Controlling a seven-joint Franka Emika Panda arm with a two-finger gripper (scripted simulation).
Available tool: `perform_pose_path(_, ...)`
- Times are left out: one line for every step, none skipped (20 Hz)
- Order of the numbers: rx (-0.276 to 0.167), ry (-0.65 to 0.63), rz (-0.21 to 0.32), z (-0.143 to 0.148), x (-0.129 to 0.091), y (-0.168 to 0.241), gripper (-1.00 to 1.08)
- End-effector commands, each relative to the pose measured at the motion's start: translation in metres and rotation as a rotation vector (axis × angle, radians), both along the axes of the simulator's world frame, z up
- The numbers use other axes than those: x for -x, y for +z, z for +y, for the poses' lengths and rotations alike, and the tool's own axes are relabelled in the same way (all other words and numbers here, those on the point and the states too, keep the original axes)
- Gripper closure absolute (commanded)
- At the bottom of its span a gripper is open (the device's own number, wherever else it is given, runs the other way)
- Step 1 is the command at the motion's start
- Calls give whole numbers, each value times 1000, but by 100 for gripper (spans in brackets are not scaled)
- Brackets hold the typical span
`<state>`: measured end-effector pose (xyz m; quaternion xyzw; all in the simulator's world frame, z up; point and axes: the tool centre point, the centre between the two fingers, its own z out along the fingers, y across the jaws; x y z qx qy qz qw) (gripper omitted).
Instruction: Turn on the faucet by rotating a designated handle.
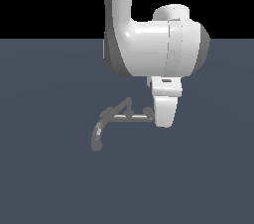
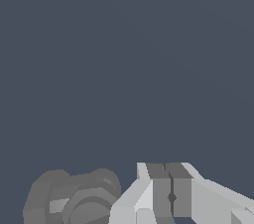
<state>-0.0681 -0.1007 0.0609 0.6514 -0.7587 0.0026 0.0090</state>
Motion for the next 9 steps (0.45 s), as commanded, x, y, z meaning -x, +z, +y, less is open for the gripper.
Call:
perform_pose_path(-7, 37, -5, 25, -12, 0, 108)
perform_pose_path(-8, 44, -6, 31, -16, 0, 108)
perform_pose_path(-10, 50, -6, 36, -19, 0, 108)
perform_pose_path(-11, 57, -7, 42, -22, 0, 108)
perform_pose_path(-12, 63, -8, 48, -26, 0, 108)
perform_pose_path(-13, 70, -8, 53, -29, 0, 108)
perform_pose_path(-15, 76, -9, 59, -33, 0, 108)
perform_pose_path(-16, 82, -9, 64, -36, 0, 108)
perform_pose_path(-16, 82, -9, 64, -36, 0, 108)
